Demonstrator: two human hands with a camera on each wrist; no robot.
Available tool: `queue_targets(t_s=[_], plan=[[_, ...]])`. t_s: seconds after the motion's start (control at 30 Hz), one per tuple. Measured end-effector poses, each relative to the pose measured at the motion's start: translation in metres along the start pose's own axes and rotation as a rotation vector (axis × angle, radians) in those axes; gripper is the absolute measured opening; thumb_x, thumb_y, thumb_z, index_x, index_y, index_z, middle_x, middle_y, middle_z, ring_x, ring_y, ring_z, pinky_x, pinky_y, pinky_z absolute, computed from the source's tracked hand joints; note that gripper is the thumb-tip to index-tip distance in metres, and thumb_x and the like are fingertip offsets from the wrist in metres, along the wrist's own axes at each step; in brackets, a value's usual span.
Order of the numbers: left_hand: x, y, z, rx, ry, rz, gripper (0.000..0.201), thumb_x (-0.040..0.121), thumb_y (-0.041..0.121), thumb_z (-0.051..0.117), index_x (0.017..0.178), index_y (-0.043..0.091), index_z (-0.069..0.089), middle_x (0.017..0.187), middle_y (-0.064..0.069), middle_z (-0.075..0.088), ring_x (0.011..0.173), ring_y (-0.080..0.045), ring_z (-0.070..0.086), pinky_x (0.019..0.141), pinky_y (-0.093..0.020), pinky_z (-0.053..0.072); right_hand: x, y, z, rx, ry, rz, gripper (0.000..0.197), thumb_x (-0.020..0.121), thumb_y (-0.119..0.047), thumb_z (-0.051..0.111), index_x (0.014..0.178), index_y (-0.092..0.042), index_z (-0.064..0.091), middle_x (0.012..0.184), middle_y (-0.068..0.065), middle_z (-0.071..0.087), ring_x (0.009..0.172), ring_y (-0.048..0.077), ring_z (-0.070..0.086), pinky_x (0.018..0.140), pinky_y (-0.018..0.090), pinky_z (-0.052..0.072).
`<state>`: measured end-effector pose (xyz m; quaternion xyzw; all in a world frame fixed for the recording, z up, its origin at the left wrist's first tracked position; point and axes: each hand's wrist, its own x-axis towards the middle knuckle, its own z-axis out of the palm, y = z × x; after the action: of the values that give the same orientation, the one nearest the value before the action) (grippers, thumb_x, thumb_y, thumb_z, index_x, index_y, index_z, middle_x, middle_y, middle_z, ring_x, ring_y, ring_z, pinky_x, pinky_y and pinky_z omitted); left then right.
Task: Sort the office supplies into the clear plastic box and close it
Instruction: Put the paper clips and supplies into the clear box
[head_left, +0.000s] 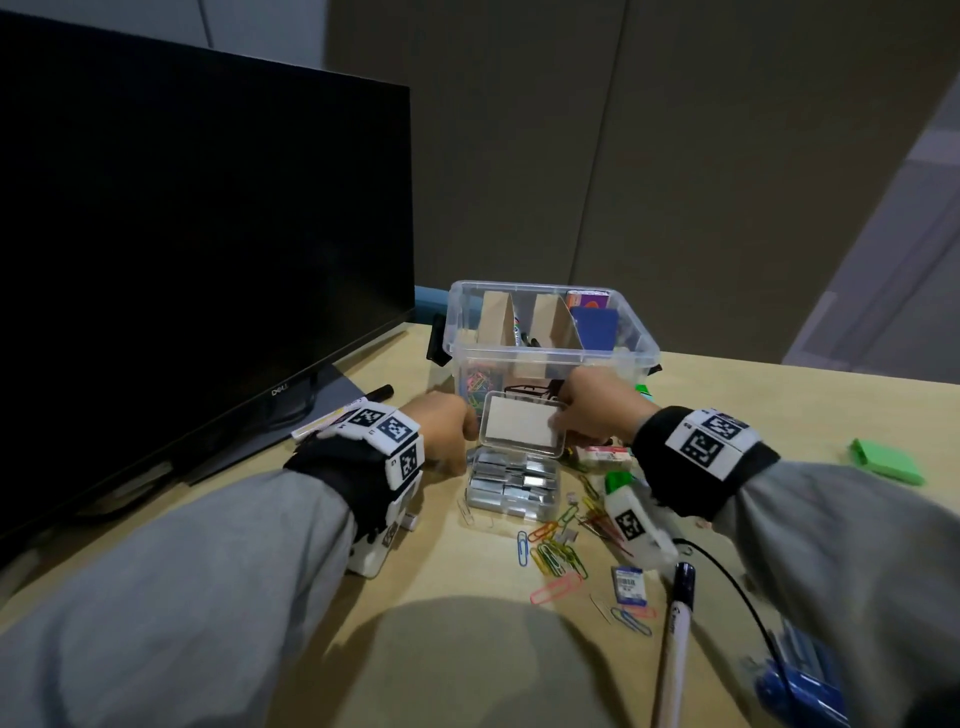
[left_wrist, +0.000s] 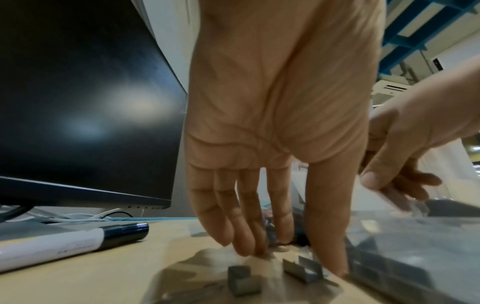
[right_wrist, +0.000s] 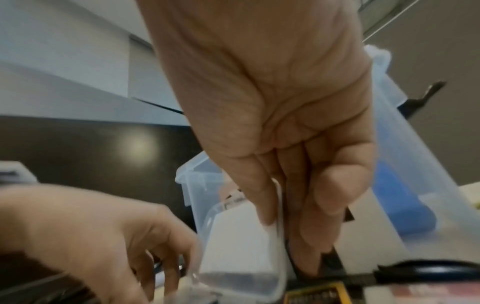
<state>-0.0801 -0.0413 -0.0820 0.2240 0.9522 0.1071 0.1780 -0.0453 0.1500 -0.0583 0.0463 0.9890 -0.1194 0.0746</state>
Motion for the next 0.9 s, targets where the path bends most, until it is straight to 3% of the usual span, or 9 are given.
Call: queue_targets(t_s=[0.07, 0.17, 0.4, 0.53, 0.7, 0.77, 0.9], plan=[[0.002, 0.002, 0.0, -0.001, -0.012, 0.002, 0.045, 0.08, 0.015, 0.077, 0.122, 0.017, 0.061, 0.108, -0.002, 0.064, 0.095, -0.021, 0.064, 0.08, -0.031, 0.054, -0.003, 0.005, -0.007, 0.045, -0.036, 0.021, 0.01, 0.093, -0.013, 0.061, 0.083, -0.011, 0.062, 0.071, 0.002, 0.067, 0.055, 0.01, 0.063, 0.049, 0.02, 0.049], [0.007, 0.005, -0.001, 0.008, -0.014, -0.009, 0.039, 0.078, 0.017, 0.079, 0.114, 0.013, 0.064, 0.107, -0.006, 0.067, 0.093, -0.022, 0.068, 0.081, -0.033, 0.057, -0.005, 0.016, -0.016, 0.002, -0.043, 0.051, 0.009, 0.092, -0.008, 0.057, 0.089, -0.007, 0.066, 0.075, 0.006, 0.068, 0.062, 0.017, 0.065, 0.059, 0.027, 0.056], [0.009, 0.003, 0.004, 0.056, 0.02, -0.002, 0.035, 0.076, 0.031, 0.081, 0.103, 0.013, 0.068, 0.101, -0.003, 0.066, 0.091, -0.018, 0.062, 0.077, -0.029, 0.051, -0.008, 0.033, -0.023, -0.06, -0.056, 0.087, 0.01, 0.092, -0.011, 0.06, 0.087, -0.008, 0.068, 0.07, 0.003, 0.067, 0.055, 0.011, 0.063, 0.048, 0.02, 0.049], [0.012, 0.004, 0.008, 0.095, 0.024, 0.031, 0.035, 0.076, 0.038, 0.08, 0.096, 0.011, 0.07, 0.095, -0.004, 0.071, 0.087, -0.02, 0.065, 0.066, -0.027, 0.046, -0.01, 0.028, -0.025, -0.215, 0.104, 0.048, 0.017, 0.084, -0.027, 0.07, 0.093, -0.012, 0.067, 0.08, 0.001, 0.066, 0.071, 0.015, 0.064, 0.063, 0.028, 0.056], [0.011, 0.013, 0.011, 0.13, 0.036, 0.102, 0.025, 0.082, 0.029, 0.076, 0.096, 0.01, 0.068, 0.097, -0.005, 0.068, 0.09, -0.021, 0.061, 0.072, -0.03, 0.048, -0.024, 0.014, -0.026, -0.385, 0.275, -0.004, 0.018, 0.093, -0.031, 0.058, 0.083, -0.016, 0.055, 0.067, -0.003, 0.047, 0.065, 0.016, 0.053, 0.054, 0.026, 0.041], [0.011, 0.012, 0.011, 0.136, 0.035, 0.128, 0.022, 0.083, 0.029, 0.074, 0.096, 0.012, 0.066, 0.095, -0.003, 0.066, 0.088, -0.019, 0.06, 0.074, -0.03, 0.05, -0.029, 0.009, -0.022, -0.401, 0.331, -0.047, 0.018, 0.093, -0.027, 0.056, 0.079, -0.017, 0.053, 0.069, -0.002, 0.05, 0.065, 0.018, 0.055, 0.054, 0.026, 0.042], [0.008, 0.007, 0.009, 0.142, 0.048, 0.175, 0.018, 0.08, 0.026, 0.074, 0.089, 0.015, 0.062, 0.088, -0.001, 0.063, 0.085, -0.018, 0.06, 0.076, -0.033, 0.055, -0.034, 0.003, -0.018, -0.334, 0.387, -0.123, 0.017, 0.093, -0.025, 0.053, 0.084, -0.015, 0.063, 0.076, 0.001, 0.06, 0.068, 0.019, 0.06, 0.061, 0.03, 0.054]])
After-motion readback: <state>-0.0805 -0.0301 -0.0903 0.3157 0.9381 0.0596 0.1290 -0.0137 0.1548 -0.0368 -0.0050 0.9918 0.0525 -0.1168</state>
